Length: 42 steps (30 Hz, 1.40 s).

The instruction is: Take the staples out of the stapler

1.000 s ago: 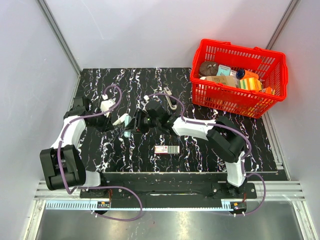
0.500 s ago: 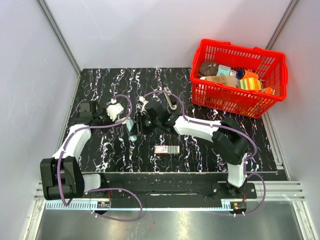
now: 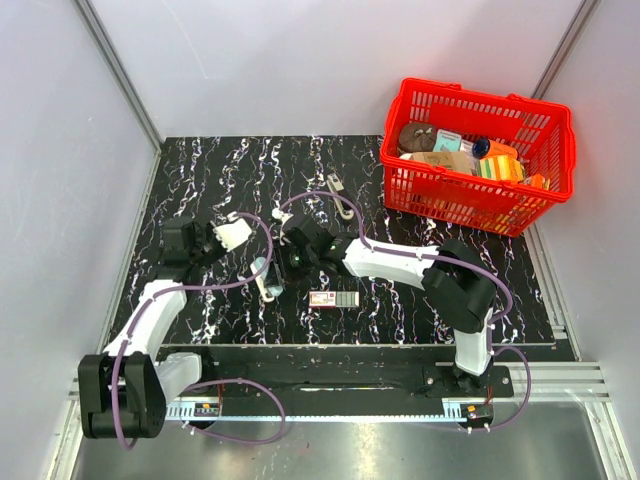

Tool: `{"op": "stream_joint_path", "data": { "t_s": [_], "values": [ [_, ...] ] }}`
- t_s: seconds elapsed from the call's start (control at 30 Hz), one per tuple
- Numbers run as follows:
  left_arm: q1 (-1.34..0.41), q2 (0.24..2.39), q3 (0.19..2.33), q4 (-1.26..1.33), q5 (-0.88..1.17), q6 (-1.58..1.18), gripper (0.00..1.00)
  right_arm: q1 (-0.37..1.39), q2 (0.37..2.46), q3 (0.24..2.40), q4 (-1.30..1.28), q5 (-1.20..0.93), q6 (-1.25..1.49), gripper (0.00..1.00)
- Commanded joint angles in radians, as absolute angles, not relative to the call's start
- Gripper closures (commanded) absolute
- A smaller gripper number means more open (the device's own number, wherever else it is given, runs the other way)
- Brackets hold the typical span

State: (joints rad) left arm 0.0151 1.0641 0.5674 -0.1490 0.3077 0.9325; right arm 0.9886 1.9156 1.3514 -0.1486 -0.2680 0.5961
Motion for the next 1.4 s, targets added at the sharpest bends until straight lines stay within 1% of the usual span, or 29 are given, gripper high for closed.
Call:
{"op": "stream_joint_path", "data": {
  "t_s": [0.0,0.13,0.2,0.23,0.27,0.3,0.4,0.43,0.53,0.6,0.77,0.93,1.03,1.3,1.37],
  "values": [
    [-0.015,1.026,0.567,-0.043,0.255,0.963,1.00,0.999,1.861,1.381,-0.133,-0.247,0.566,1.00],
    [-0.015,1.048,0.646,-0.165,0.294,0.890,1.00,1.000,1.862,1.394,-0.135,-0.226,0.574,1.00],
    [-0.015,1.058,0.707,-0.292,0.359,0.824,1.00,1.000,1.850,1.399,-0.130,-0.190,0.578,1.00],
    [-0.015,1.066,0.736,-0.369,0.409,0.790,0.98,1.000,1.842,1.405,-0.127,-0.166,0.580,1.00],
    [-0.014,1.074,0.768,-0.433,0.460,0.764,0.93,1.000,1.835,1.411,-0.127,-0.132,0.580,1.00],
    [-0.015,1.083,0.794,-0.492,0.512,0.744,0.85,1.000,1.824,1.420,-0.124,-0.091,0.583,1.00],
    [-0.009,1.107,0.850,-0.618,0.645,0.695,0.50,0.996,1.806,1.443,-0.114,0.026,0.607,1.00],
    [-0.006,1.112,0.857,-0.646,0.687,0.696,0.43,0.993,1.802,1.448,-0.106,0.049,0.621,1.00],
    [-0.005,1.127,0.873,-0.751,0.814,0.758,0.35,0.988,1.798,1.466,-0.061,0.078,0.666,1.00],
    [-0.005,1.138,0.876,-0.804,0.862,0.801,0.33,0.988,1.796,1.473,-0.029,0.087,0.696,1.00],
    [-0.003,1.169,0.864,-0.815,0.885,0.827,0.32,0.989,1.795,1.462,0.083,0.066,0.787,1.00],
    [0.000,1.175,0.864,-0.770,0.910,0.787,0.34,0.989,1.804,1.439,0.127,0.005,0.854,1.00],
    [0.026,1.183,0.865,-0.726,0.913,0.759,0.41,0.991,1.798,1.405,0.152,-0.023,0.883,1.00],
    [0.109,1.226,0.896,-0.687,0.942,0.713,0.74,1.000,1.795,1.338,0.178,-0.072,0.916,1.00],
    [0.118,1.229,0.897,-0.686,0.951,0.704,0.76,1.002,1.795,1.325,0.193,-0.080,0.923,1.00]
  ]
}}
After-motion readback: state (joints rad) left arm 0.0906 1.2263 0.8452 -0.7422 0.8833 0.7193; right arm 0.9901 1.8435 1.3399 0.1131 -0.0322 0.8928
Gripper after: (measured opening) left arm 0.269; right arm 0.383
